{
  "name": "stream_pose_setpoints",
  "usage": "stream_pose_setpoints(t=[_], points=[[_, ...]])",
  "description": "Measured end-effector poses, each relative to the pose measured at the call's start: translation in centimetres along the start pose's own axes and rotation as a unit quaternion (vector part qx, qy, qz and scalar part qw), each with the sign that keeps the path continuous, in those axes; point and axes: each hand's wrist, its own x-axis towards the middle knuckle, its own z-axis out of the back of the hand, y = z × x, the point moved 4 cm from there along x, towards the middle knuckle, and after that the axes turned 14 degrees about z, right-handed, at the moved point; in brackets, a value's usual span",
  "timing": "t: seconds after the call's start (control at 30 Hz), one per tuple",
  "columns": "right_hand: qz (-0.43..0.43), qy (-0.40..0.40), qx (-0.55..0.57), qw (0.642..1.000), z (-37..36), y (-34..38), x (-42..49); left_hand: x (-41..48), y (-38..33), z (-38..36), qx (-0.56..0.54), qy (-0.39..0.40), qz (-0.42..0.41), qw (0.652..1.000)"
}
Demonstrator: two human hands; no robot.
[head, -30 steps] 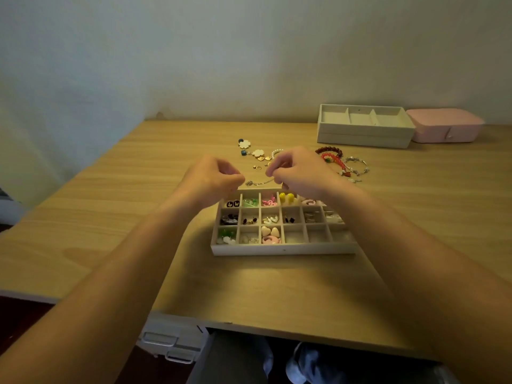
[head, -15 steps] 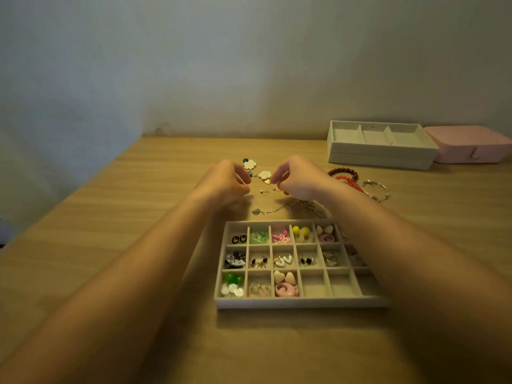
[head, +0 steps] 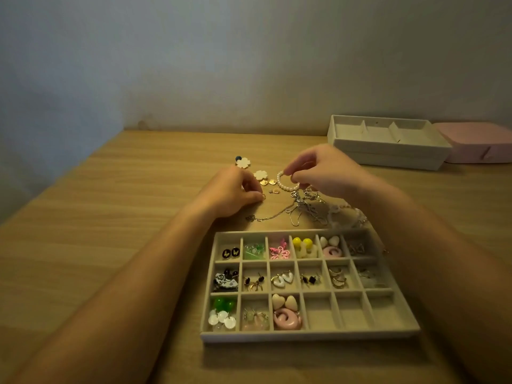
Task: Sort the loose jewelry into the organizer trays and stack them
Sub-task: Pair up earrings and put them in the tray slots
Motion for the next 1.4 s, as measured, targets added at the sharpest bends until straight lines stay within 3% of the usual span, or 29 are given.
stream_pose_setpoints(t=[0.23,0.33,0.63,0.73,0.93,1.13,1.4], points=[[0.035,-0.031,0.069,0.997,0.5,2.1,-4.1,-5.5,-4.4,3.7,-0.199,-0.002,-0.059,0.978],[0.043,-0.022,0.163,0.986,0.4,3.1,-7.3,-8.9,-6.0,3.6,-0.271,0.023,-0.085,0.959],[0.094,-0.142,0.332,0.928,1.1,3.0,-13.2,-13.3,-9.4,1.6,-0.321,0.026,-0.186,0.928],[0.088,-0.155,0.372,0.911,1.2,2.8,-13.1,-13.4,-9.6,1.3,-0.368,0.021,-0.172,0.914],[0.109,-0.172,0.379,0.903,0.9,3.0,-13.1,-13.4,-8.8,1.0,-0.456,0.083,-0.120,0.878],[0.103,-0.162,0.422,0.886,0.8,2.8,-12.9,-13.4,-8.4,0.9,-0.468,0.102,-0.103,0.872],[0.113,-0.155,0.375,0.907,0.7,2.6,-12.9,-14.0,-9.1,0.6,-0.406,0.088,-0.120,0.902]])
